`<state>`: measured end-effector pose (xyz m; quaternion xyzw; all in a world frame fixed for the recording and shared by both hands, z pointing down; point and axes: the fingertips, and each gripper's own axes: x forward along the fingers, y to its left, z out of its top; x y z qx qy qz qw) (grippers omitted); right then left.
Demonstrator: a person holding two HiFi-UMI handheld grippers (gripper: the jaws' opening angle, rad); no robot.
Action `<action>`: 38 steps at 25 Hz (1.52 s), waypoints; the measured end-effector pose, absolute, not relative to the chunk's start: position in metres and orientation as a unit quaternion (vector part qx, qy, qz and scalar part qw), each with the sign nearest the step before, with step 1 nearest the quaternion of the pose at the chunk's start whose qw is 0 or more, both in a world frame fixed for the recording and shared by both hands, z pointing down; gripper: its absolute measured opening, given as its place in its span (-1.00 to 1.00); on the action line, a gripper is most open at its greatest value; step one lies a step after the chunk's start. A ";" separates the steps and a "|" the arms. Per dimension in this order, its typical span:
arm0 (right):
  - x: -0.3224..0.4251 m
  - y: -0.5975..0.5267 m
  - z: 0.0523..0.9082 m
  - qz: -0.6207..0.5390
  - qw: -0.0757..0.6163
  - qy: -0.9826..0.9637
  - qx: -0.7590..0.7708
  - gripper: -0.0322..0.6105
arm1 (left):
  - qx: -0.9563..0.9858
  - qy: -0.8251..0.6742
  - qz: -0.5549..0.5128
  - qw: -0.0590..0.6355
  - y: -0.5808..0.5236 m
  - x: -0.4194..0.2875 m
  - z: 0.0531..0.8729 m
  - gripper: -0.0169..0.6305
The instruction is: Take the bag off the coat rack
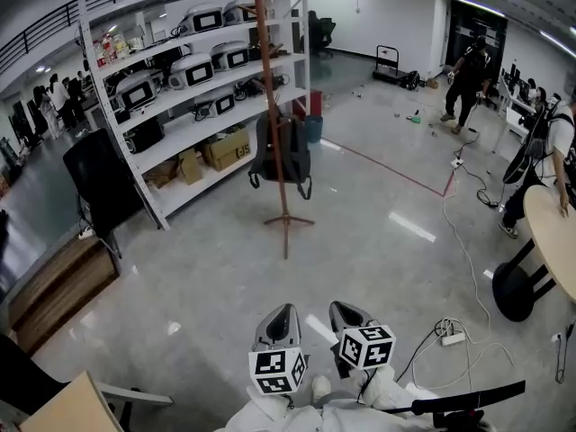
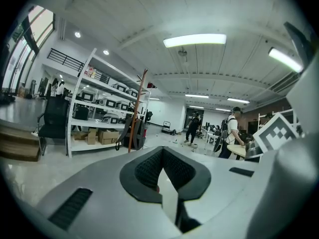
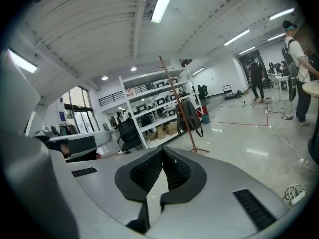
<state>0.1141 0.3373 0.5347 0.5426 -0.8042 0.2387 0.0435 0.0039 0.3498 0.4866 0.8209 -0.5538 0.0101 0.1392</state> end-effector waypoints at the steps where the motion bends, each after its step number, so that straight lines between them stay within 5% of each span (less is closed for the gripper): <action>1: 0.115 0.331 0.535 0.240 0.044 -0.805 0.541 -0.86 | 0.821 -0.553 0.009 0.141 0.344 0.006 0.487 -0.94; 38: 0.140 0.146 0.556 0.253 0.053 -0.807 0.531 -0.86 | 0.814 -0.563 0.013 0.143 0.158 0.028 0.498 -0.94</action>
